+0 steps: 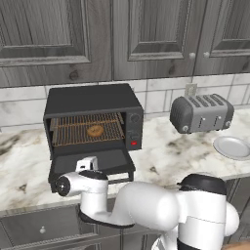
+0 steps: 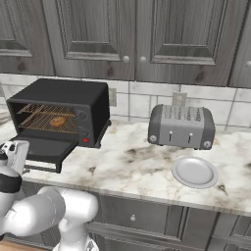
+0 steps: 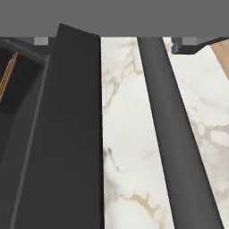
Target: Pick up the bagel from the plate, place it on the toaster oven rack, close the door, and set the timer.
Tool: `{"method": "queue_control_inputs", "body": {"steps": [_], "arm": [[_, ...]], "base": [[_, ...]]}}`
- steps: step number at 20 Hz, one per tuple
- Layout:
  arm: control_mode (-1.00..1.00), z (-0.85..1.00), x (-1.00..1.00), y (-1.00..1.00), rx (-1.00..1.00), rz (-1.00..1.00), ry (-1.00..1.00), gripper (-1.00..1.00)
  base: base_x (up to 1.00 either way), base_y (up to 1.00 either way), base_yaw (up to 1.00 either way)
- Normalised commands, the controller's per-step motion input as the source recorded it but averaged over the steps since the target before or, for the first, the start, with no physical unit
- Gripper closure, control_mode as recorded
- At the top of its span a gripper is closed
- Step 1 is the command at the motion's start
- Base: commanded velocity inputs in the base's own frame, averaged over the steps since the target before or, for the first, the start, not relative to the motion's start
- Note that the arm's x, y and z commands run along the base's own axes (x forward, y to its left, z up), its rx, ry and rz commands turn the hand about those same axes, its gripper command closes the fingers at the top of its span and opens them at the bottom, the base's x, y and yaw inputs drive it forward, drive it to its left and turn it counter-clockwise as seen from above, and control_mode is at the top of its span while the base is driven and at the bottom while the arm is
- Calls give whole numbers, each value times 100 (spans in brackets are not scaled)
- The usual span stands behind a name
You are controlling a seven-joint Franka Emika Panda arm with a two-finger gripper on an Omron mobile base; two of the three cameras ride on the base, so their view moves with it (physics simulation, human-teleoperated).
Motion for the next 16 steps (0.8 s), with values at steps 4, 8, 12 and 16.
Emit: {"method": "queue_control_inputs", "body": {"steps": [4, 8, 12, 16], "arm": [[-100, -6, 12, 3, -6, 11, -11, -100], [-100, 0, 28, 0, -3, 11, -11, -100], [-100, 4, 32, 0, 0, 11, -16, -100], [-100, 13, 38, 2, 0, 10, -17, -100]], "base": [[0, 0, 0], [0, 0, 0], [0, 0, 0], [0, 0, 0]]}}
